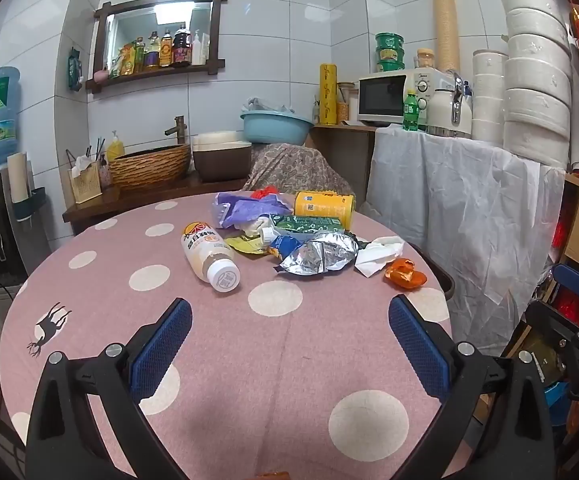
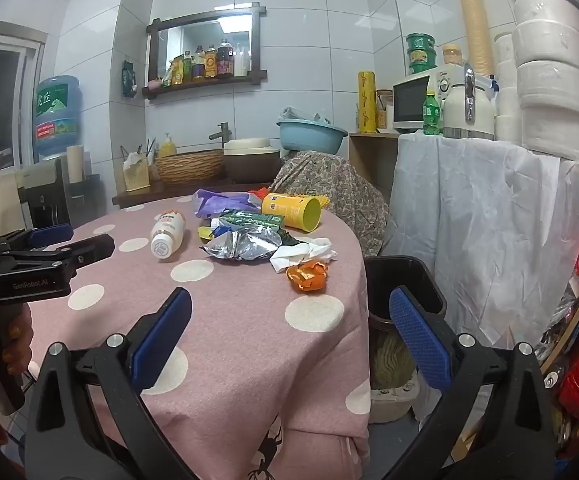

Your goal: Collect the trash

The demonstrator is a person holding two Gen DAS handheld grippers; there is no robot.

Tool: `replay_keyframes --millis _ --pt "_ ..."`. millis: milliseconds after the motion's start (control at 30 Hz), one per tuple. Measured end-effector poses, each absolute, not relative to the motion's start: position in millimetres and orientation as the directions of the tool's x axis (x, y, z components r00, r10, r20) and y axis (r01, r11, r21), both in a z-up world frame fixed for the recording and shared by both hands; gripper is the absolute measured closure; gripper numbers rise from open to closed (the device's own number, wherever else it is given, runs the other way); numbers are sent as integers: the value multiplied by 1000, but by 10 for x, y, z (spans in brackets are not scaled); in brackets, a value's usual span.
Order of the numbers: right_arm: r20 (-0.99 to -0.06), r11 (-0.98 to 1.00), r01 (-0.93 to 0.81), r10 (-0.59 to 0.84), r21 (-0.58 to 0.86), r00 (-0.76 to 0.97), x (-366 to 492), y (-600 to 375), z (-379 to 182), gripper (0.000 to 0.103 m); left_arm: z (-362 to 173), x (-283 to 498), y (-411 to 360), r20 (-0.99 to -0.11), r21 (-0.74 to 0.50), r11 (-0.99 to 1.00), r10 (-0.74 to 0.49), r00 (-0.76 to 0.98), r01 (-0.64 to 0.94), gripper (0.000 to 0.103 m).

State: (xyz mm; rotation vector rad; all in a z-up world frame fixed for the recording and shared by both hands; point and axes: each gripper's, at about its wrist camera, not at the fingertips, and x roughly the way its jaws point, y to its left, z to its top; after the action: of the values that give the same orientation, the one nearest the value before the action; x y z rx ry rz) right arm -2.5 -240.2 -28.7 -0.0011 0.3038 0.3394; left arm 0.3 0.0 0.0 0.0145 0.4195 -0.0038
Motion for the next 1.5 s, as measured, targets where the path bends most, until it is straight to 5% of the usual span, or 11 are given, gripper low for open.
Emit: replay_keyframes --millis 1500 --pt "-298 944 -327 326 50 897 3 -2424 -317 5 -42 21 -70 -413 20 1000 -1 911 11 5"
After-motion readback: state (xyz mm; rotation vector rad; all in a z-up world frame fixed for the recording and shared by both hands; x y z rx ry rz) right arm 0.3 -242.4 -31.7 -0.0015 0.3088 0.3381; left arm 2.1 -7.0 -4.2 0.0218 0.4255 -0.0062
